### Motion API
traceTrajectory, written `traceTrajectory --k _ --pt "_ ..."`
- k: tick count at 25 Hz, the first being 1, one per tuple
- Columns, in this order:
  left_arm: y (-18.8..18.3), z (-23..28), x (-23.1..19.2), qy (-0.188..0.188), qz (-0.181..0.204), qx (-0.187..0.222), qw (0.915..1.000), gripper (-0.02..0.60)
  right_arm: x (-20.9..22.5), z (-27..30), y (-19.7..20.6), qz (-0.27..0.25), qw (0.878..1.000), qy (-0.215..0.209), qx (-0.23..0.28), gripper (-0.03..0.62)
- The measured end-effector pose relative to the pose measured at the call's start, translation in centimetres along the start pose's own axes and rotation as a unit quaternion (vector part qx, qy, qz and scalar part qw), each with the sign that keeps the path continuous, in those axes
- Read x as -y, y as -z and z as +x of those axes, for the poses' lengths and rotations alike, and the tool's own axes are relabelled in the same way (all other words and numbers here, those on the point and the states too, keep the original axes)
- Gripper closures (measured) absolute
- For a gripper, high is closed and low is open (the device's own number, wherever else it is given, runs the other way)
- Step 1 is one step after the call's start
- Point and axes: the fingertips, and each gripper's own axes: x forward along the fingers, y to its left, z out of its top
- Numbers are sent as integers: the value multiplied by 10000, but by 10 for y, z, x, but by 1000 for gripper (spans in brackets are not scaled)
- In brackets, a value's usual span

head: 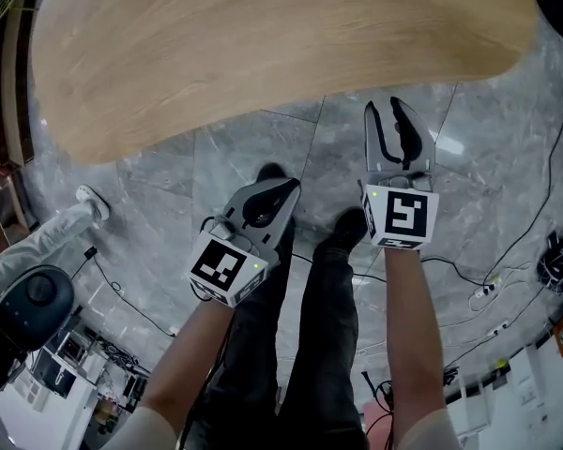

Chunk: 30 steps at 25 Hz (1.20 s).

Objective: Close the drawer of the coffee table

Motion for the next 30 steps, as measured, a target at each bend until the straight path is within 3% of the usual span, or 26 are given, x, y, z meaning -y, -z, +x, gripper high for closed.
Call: traceTrajectory --k 8,13,30 --pt "-16 -33 65 -155 -194 212 9995 575 13 -76 -53 186 9998 -100 -37 530" --pt "-45 -65 113 -245 -260 285 9990 575 10 -124 -92 268 9993 -232 -78 583" --pt "-197 -241 240 -625 -391 946 9928 575 -35 -291 -287 -20 9919 -1043 -723 583"
